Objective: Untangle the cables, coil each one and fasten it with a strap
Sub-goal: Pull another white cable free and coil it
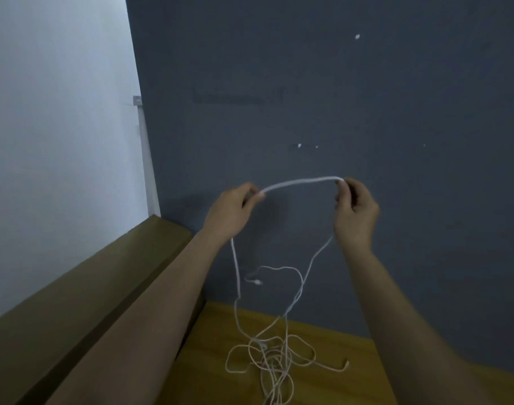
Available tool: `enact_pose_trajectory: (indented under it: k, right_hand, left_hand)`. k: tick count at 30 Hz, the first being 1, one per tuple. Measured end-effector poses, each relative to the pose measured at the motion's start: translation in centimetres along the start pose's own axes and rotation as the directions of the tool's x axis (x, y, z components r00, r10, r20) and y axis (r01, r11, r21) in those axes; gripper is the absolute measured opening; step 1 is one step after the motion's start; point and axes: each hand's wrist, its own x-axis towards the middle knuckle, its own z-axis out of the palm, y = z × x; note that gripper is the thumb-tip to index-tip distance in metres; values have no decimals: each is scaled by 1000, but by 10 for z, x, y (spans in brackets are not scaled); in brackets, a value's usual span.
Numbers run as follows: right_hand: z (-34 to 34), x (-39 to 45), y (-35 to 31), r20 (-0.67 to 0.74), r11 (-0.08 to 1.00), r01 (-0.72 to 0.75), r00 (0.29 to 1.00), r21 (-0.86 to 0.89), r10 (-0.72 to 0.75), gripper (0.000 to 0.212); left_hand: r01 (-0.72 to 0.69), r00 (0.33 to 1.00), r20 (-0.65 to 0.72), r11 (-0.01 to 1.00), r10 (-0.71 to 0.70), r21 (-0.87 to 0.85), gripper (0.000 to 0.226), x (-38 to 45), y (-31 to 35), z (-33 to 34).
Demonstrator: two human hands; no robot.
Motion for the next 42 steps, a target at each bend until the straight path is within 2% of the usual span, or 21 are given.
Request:
enact_pose_trajectory:
  k: [2, 4, 6, 7, 9, 10, 12, 14, 16, 19, 21, 23, 25, 28, 31, 32, 34, 36, 37, 39, 42]
  right_hand:
    - [-9, -19, 25, 9, 990, -3, 1000, -139, 5, 17]
    - [-19, -45, 54, -28, 971, -97, 995, -218, 93, 19]
    - [-33, -73, 83, -19, 917, -199, 979, -346, 205, 21]
    - [-40, -85, 98, 75, 858, -222, 955, -464, 288, 21]
    - [-49, -116, 119, 284, 651, -184, 789, -737, 544, 19]
    - [-51, -133, 125, 337, 571, -106, 714, -814, 613, 37]
    - [-45, -166, 123, 501, 657, 63, 703, -752, 506, 72]
    - [-29, -191, 115, 690, 756, 277, 659, -594, 301, 81]
    - [-14, -208, 116, 791, 778, 363, 553, -513, 264, 59]
    - [-4, -213, 122, 785, 815, 225, 491, -534, 379, 24]
    - [-7, -209, 129, 705, 804, 131, 576, -579, 414, 23]
    - [-15, -199, 133, 496, 764, -36, 741, -645, 453, 23]
    - [-26, -189, 138, 294, 743, -186, 836, -643, 463, 22]
    - [-41, -175, 145, 119, 660, -270, 868, -701, 481, 23]
    - [-40, -177, 137, 317, 441, 72, 798, -895, 513, 44]
    - [-36, -181, 132, 442, 457, 209, 751, -865, 492, 59]
    - [-21, -195, 118, 693, 639, 351, 584, -685, 422, 69]
    - [-10, -215, 112, 822, 818, 237, 392, -523, 412, 52]
    - [-7, -223, 110, 826, 857, 115, 357, -502, 436, 35]
    - [-9, -232, 109, 762, 853, -156, 390, -498, 516, 16]
    - [-17, -233, 114, 687, 864, -229, 530, -449, 498, 24]
  left_hand:
    - [57, 967, 244, 997, -68, 52, 31, -24, -36, 16]
    - [96, 886, 446, 992, -125, 87, 29, -57, -67, 40]
    - [192, 803, 565, 980, -190, 57, 26, -93, -91, 65]
    - [237, 782, 586, 971, -212, 35, 24, -109, -100, 75]
    - [280, 764, 604, 960, -227, 8, 24, -134, -109, 91]
    - [280, 763, 610, 960, -213, -15, 24, -143, -111, 97]
    - [265, 771, 613, 962, -174, -60, 21, -152, -109, 107]
    - [259, 776, 613, 961, -147, -99, 22, -155, -104, 113]
    - [267, 779, 617, 950, -115, -159, 22, -157, -101, 117]
    - [321, 744, 653, 933, -142, -163, 24, -162, -104, 118]
    - [380, 722, 666, 912, -189, -153, 22, -170, -114, 114]
    - [411, 699, 675, 905, -235, -111, 23, -180, -127, 109]
    - [414, 700, 663, 907, -264, -76, 23, -190, -139, 104]
    - [418, 723, 627, 906, -291, -61, 21, -198, -148, 100]
    - [398, 741, 614, 914, -272, -75, 19, -198, -143, 98]
    - [389, 748, 613, 917, -256, -91, 20, -197, -140, 99]
    - [370, 763, 607, 920, -223, -127, 21, -193, -129, 102]
    - [369, 771, 610, 909, -184, -192, 19, -189, -116, 103]
    - [376, 776, 607, 898, -170, -229, 18, -188, -112, 104]
    - [401, 791, 585, 874, -179, -275, 18, -185, -106, 103]
    - [479, 794, 538, 836, -283, -268, 19, -185, -103, 96]
